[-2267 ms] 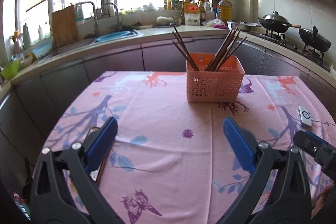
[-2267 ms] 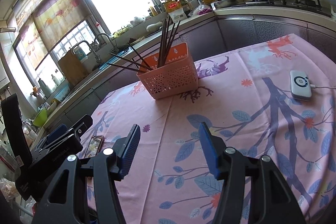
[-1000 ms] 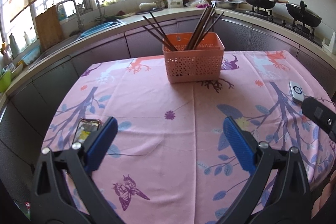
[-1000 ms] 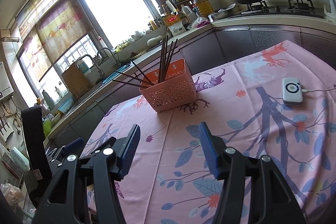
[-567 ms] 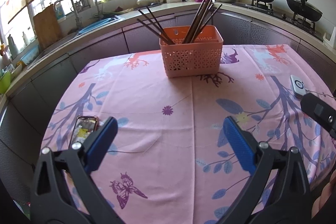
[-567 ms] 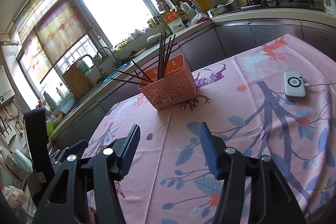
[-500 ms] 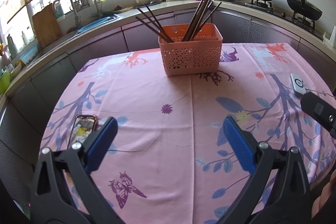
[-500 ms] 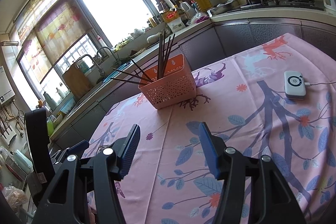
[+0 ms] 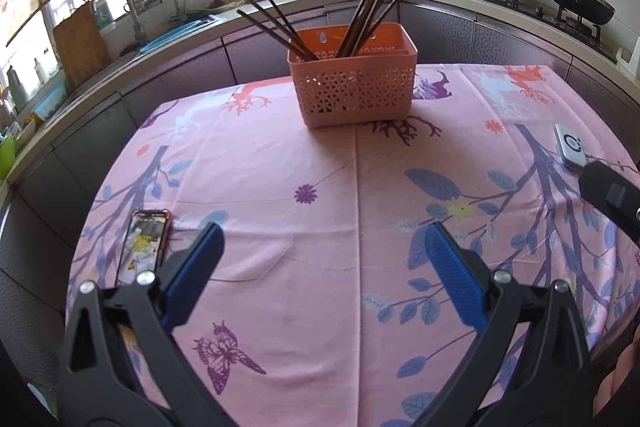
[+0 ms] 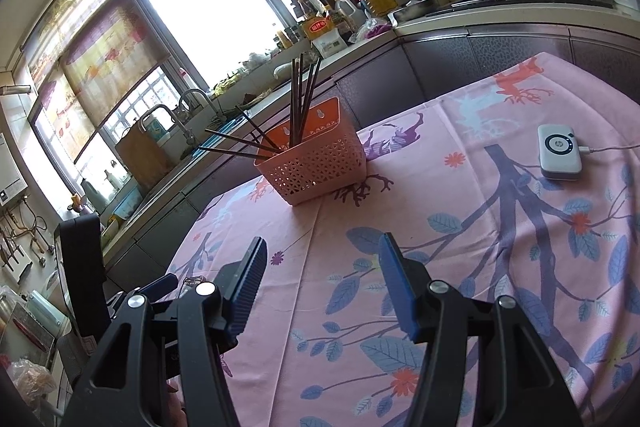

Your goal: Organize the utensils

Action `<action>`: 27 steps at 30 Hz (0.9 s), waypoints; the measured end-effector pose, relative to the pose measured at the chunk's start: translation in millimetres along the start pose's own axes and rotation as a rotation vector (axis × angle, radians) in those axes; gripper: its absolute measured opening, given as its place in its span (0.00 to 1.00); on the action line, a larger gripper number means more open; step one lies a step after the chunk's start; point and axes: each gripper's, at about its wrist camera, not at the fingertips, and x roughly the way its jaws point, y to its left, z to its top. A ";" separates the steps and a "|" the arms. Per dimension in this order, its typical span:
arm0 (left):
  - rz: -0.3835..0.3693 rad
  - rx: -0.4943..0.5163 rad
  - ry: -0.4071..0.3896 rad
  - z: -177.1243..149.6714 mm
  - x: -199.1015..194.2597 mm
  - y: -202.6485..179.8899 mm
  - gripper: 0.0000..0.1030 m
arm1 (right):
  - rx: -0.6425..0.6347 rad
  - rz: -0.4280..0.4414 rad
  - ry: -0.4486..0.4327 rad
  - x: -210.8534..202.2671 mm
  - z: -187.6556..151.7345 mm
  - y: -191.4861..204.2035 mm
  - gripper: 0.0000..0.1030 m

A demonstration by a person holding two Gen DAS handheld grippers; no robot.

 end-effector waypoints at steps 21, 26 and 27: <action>-0.025 0.083 0.076 -9.1 19.2 -40.7 0.94 | 0.061 -0.017 0.023 3.9 -2.3 -30.8 0.21; -0.039 0.094 0.092 -10.6 22.8 -47.0 0.94 | 0.069 -0.018 0.026 5.2 -1.3 -35.0 0.21; -0.041 0.094 0.093 -11.0 23.3 -47.6 0.94 | 0.070 -0.018 0.027 5.6 -1.1 -35.6 0.21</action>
